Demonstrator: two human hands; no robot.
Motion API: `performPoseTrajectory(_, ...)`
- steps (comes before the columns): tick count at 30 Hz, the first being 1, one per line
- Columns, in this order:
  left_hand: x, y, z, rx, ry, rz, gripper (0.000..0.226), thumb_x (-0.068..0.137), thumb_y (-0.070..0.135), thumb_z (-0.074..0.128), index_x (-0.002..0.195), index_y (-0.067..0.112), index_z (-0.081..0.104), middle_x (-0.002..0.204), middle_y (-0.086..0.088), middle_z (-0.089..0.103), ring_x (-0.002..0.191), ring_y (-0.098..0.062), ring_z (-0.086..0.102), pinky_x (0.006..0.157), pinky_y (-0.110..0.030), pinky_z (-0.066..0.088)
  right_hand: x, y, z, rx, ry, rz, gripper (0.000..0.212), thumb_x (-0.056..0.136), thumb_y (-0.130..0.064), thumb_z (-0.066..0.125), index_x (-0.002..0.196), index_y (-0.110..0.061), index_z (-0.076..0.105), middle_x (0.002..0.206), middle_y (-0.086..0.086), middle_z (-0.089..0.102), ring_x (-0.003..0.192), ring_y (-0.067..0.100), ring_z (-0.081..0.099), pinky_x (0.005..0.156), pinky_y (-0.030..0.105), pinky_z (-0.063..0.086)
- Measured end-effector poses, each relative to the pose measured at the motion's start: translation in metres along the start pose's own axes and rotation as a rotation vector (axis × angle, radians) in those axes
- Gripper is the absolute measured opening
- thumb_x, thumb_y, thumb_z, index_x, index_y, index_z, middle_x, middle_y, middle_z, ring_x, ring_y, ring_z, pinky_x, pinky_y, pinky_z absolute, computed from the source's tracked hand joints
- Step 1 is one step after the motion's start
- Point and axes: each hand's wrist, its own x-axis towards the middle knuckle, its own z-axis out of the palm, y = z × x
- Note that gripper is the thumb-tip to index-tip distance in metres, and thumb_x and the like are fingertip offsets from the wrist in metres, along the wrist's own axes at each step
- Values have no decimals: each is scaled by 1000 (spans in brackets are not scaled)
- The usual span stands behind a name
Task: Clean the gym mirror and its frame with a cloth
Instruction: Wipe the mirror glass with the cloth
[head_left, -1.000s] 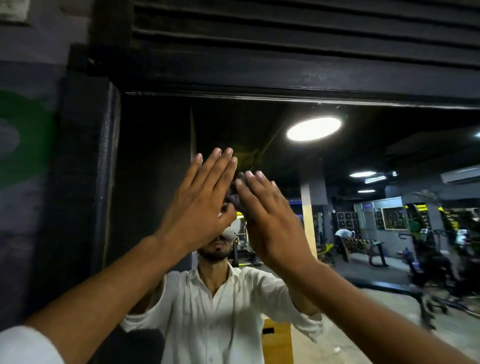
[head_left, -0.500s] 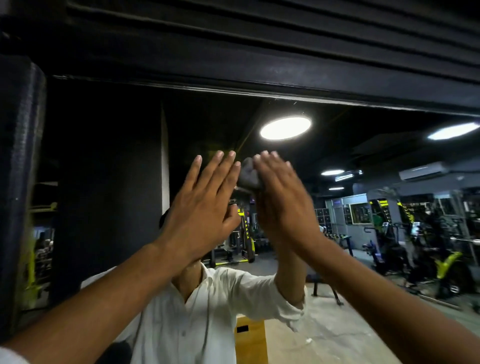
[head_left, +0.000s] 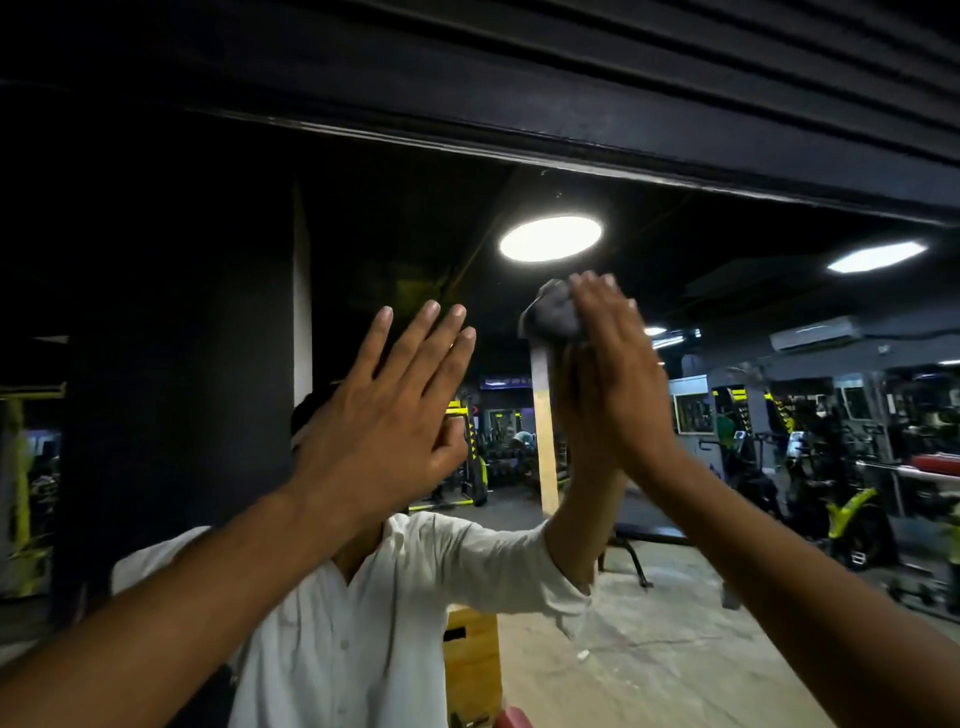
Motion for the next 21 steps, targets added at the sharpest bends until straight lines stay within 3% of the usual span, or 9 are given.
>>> performPoseTrajectory(2,1,2,0,-6,2,-1,80,101,44,36,168,4,20,177,-18,11,165,-33,9,129,-62,18,18,14,-4,30,151,182,56,107,-28,39,161,-17,36,169,6,33,158,16,19,129,55,22)
performPoseTrajectory(4,1,3,-1,-9,-7,1,80,101,43,36,168,3,20,176,-19,11,165,-34,10,129,-62,18,16,3,3,51,175,249,56,107,-29,37,162,-20,35,169,5,32,159,18,19,128,55,24)
performPoseTrajectory(7,8,8,-3,-23,-16,-27,81,97,39,37,168,4,22,176,-18,14,165,-33,12,129,-62,17,-8,-23,10,59,16,42,57,108,-26,39,164,-18,34,172,3,27,162,18,15,130,53,20)
performPoseTrajectory(10,25,26,-1,-36,-1,15,81,96,37,40,168,5,24,176,-17,16,164,-32,15,129,-62,17,-13,0,-3,-35,-131,-189,56,109,-27,45,163,-16,36,171,6,30,162,19,17,130,52,20)
performPoseTrajectory(14,33,60,9,-8,-66,52,79,103,45,26,170,7,10,177,-19,1,165,-35,1,130,-61,11,7,53,-21,18,104,184,54,106,-34,36,159,-22,39,167,7,37,158,25,28,124,60,32)
performPoseTrajectory(16,31,67,11,4,-77,43,79,104,46,25,170,7,8,177,-20,-2,165,-36,-1,130,-60,10,-9,48,-19,61,157,260,54,107,-30,35,159,-19,40,167,5,38,157,27,31,123,60,33)
performPoseTrajectory(18,30,67,9,-11,-74,50,78,105,46,29,170,7,10,178,-18,0,165,-34,1,130,-60,11,-53,21,-10,103,115,210,54,107,-21,39,161,-17,39,170,2,34,160,23,24,127,58,27)
performPoseTrajectory(21,16,68,9,-36,-76,97,79,104,47,29,170,8,12,178,-17,4,165,-33,5,130,-60,15,-140,-18,-2,72,-108,-12,69,103,-9,60,164,-17,31,174,0,22,162,22,15,128,57,25)
